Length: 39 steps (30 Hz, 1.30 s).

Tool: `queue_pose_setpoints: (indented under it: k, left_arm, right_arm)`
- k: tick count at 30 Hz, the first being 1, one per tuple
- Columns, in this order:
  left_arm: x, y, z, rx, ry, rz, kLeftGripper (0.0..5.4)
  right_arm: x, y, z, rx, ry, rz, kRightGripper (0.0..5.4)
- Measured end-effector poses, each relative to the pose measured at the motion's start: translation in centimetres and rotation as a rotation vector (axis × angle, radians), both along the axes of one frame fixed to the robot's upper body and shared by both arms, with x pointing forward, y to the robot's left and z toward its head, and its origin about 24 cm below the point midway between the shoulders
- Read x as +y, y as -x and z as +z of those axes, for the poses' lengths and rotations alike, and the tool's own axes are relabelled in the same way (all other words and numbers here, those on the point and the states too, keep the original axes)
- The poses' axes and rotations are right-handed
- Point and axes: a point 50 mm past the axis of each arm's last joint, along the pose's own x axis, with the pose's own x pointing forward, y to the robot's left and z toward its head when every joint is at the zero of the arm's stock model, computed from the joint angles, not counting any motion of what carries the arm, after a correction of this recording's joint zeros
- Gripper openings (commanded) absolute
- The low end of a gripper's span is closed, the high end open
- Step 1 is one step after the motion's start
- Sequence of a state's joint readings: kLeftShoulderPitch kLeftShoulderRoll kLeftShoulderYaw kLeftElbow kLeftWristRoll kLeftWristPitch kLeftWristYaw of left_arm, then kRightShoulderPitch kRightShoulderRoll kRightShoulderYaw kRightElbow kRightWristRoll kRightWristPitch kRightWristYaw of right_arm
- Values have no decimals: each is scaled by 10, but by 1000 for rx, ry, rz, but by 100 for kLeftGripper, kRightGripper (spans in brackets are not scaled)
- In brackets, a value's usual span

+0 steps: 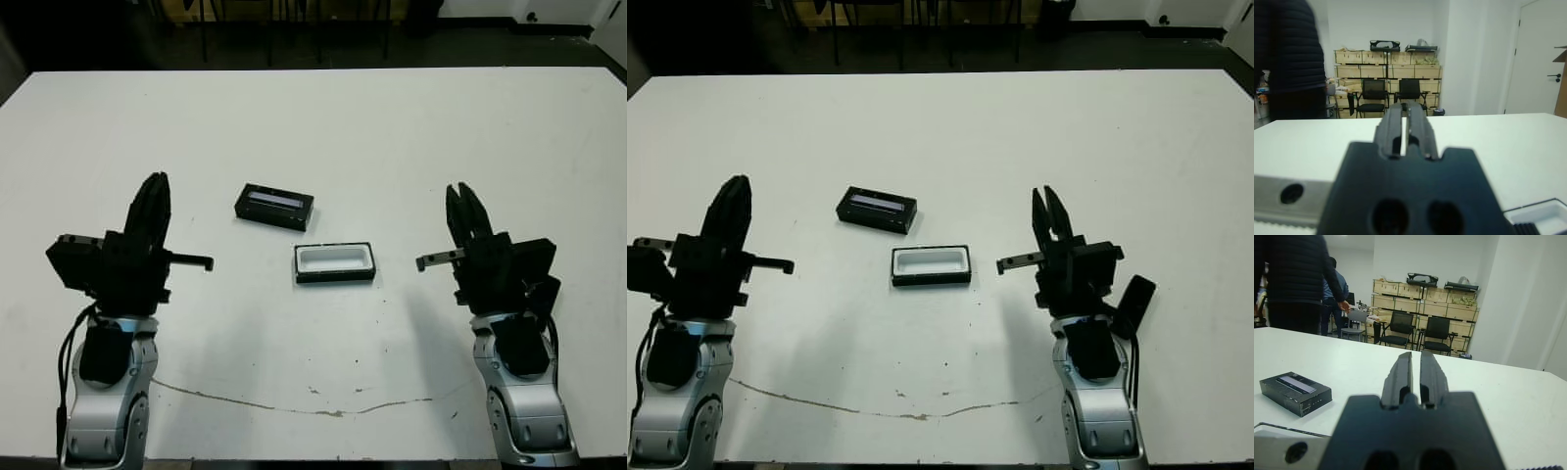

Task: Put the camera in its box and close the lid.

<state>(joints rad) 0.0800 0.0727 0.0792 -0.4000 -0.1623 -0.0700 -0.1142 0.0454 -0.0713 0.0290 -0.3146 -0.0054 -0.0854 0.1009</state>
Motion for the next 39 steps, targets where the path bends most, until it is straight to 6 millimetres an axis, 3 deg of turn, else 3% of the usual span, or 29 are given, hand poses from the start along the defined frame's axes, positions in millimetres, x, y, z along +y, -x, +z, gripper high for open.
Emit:
queue_pose_setpoints:
  k: [17, 28, 33, 39]
  left_arm:
    - [-5, -1, 0, 4, -16, -16, 1]
    - [-7, 0, -3, 16, -12, -25, 1]
    - [-8, 0, -3, 18, -9, -28, 0]
    - [-8, 0, -4, 20, 3, -34, 0]
  right_arm:
    - [-1, 2, 2, -5, 25, -25, 0]
    - [-15, 29, 10, 34, 97, -248, 0]
    - [-11, 45, 11, 119, 47, -333, 61]
    - [-9, 47, 1, 181, 41, -372, 163]
